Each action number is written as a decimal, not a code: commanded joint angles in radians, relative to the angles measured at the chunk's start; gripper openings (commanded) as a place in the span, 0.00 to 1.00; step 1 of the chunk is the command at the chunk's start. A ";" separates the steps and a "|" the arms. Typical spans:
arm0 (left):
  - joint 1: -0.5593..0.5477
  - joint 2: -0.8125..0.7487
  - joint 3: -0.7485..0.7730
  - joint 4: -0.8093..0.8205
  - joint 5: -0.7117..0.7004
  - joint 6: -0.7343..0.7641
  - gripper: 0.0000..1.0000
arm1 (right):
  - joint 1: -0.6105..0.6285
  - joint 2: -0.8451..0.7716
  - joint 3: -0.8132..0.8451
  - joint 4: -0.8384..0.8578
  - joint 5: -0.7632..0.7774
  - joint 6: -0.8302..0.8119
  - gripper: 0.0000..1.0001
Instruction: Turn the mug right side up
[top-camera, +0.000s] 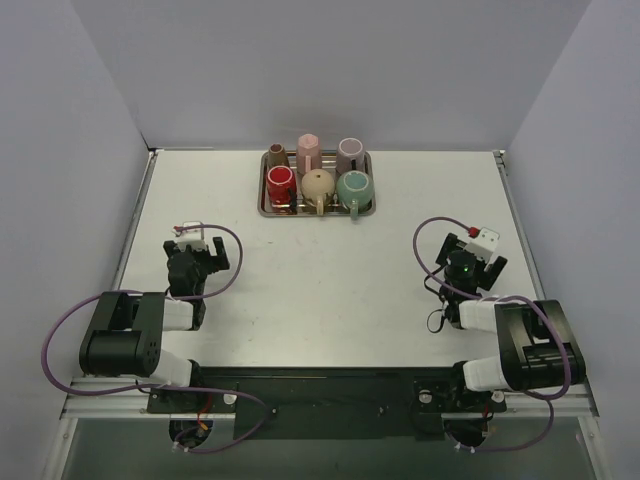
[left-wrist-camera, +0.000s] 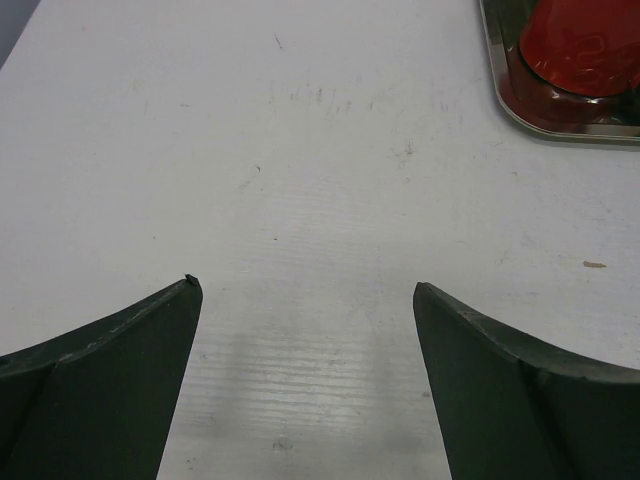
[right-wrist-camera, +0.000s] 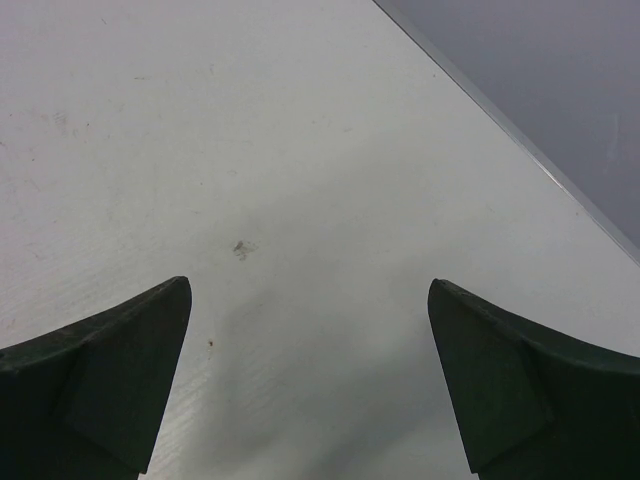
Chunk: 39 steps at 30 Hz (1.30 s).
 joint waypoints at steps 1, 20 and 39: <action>0.005 -0.007 0.017 0.070 -0.010 -0.012 0.98 | 0.024 -0.053 0.012 0.012 0.037 -0.025 0.99; 0.005 -0.007 0.016 0.071 -0.005 -0.016 1.00 | 0.456 0.482 1.164 -1.028 -0.069 0.059 0.82; 0.005 -0.007 0.016 0.073 -0.005 -0.016 0.93 | 0.444 0.814 1.528 -1.256 -0.124 0.194 0.57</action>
